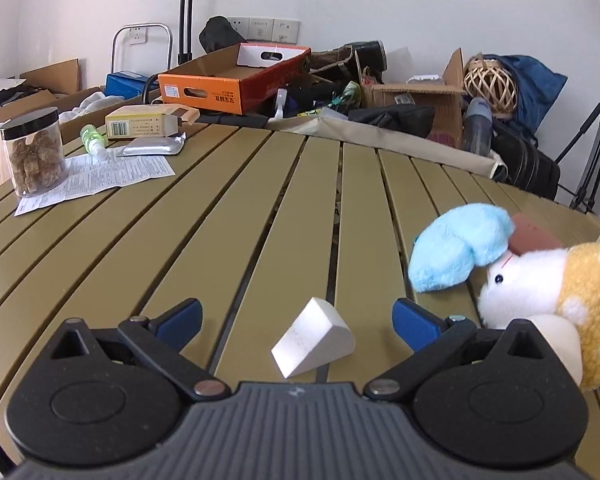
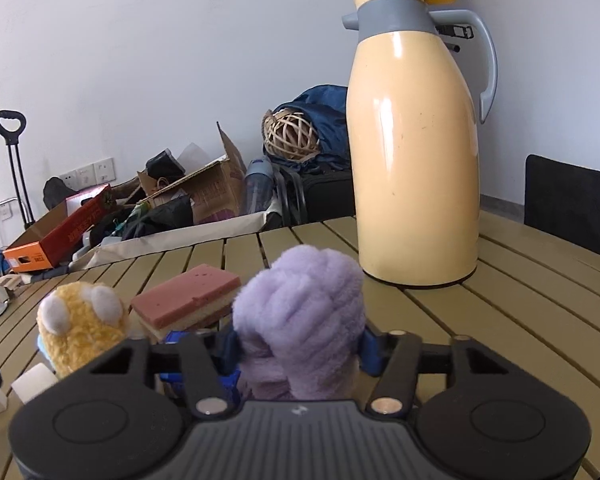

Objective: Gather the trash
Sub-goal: 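Close the right tool on the lavender fuzzy item while the left tool grasps the white wedge, then carry the lavender item and white wedge in both tools down over the black bin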

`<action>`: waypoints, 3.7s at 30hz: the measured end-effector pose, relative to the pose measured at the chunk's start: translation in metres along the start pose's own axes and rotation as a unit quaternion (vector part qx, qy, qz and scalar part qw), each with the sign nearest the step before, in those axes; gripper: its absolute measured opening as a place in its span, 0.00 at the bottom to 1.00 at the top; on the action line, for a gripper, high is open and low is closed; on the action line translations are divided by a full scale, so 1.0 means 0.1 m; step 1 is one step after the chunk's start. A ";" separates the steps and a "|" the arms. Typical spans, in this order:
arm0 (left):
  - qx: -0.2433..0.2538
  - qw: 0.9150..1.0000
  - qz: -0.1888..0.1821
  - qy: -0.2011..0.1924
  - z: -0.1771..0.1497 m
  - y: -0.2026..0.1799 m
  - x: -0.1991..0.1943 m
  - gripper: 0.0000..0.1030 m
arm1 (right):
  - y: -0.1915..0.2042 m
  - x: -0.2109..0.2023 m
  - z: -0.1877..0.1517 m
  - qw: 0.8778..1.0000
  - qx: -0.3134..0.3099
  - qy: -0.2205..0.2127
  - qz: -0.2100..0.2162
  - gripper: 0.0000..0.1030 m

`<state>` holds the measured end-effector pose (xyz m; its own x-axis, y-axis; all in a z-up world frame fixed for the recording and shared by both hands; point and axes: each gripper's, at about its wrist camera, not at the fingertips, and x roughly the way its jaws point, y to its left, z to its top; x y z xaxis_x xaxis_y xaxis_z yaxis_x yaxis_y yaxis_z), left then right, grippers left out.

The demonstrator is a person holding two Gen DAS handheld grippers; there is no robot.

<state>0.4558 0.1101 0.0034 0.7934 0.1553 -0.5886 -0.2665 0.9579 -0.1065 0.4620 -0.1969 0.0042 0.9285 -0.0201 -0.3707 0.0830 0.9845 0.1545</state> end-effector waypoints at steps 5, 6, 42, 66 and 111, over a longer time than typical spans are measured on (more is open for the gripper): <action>0.017 1.000 0.005 -0.003 -0.03 -0.06 0.02 0.98 | -0.03 -0.08 0.01 1.000 0.003 -0.013 0.004 0.40; 0.019 1.000 0.004 -0.006 -0.03 -0.07 0.01 0.97 | -0.05 -0.10 0.02 1.000 0.007 -0.016 0.006 0.39; 0.018 0.996 -0.060 -0.062 -0.10 -0.12 -0.57 0.31 | -0.19 -0.64 0.03 0.996 0.029 -0.056 0.064 0.39; 0.024 0.990 -0.094 -0.106 -0.84 0.01 -1.65 0.31 | -0.31 -1.57 -0.46 0.994 -0.003 -0.033 0.107 0.39; 0.111 0.989 -0.045 0.082 -2.57 0.36 -1.90 0.31 | -0.20 -2.00 -2.20 0.944 -0.081 0.289 0.135 0.39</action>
<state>0.1551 0.0531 -0.0945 0.7035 0.0421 -0.7094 -0.0562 0.9984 0.0035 0.1955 -0.1740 -0.1261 0.5514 0.2887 -0.7827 -0.2286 0.9546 0.1910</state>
